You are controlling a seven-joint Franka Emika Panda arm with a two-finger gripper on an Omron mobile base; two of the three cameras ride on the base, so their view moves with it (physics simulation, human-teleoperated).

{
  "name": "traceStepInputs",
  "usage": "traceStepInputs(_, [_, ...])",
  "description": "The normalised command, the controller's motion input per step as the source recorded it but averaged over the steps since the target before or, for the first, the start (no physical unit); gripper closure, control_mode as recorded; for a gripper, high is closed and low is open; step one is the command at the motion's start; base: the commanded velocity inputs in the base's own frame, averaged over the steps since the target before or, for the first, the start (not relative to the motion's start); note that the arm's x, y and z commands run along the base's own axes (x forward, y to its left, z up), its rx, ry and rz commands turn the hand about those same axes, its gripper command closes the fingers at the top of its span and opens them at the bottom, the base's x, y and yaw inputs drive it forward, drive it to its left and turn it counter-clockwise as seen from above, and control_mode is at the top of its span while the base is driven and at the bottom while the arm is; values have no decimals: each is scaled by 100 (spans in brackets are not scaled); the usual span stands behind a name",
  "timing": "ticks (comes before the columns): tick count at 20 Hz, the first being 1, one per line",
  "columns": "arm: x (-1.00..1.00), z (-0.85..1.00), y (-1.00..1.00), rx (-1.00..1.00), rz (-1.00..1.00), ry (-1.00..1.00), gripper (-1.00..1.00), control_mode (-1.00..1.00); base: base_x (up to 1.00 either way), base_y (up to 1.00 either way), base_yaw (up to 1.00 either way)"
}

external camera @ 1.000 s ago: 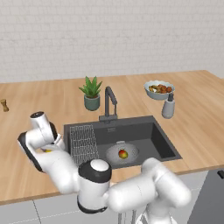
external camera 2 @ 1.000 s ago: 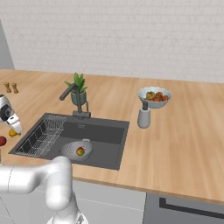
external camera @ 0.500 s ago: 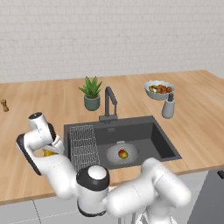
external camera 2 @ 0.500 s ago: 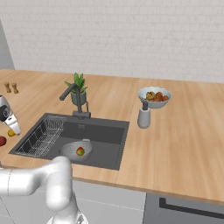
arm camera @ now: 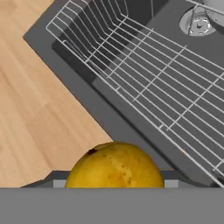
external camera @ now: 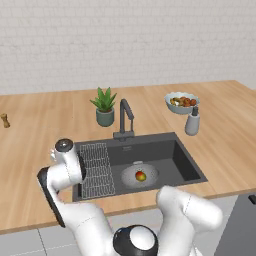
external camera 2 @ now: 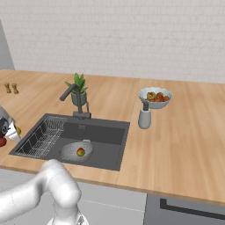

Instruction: Put the colander in the sink, put the mango, mango, apple in the colander, and turn on the sink faucet and pour water over the colander.

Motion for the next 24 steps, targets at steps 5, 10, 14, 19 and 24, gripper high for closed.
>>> traceStepInputs(5, [-25, 100, -74, 32, 0, -1, 100, -100, 0, 0, 0])
traceStepInputs(10, [-13, 97, -96, 18, -1, 28, 100, -100, 0, 0, 0])
traceStepInputs(14, [-1, 28, -100, 0, 0, 49, 100, -100, 0, 0, 0])
traceStepInputs(19, [-41, -11, -100, 0, 7, 15, 100, -100, 0, 0, 0])
traceStepInputs(24, [-68, -24, -100, 3, 15, -16, 100, -100, 0, 0, 0])
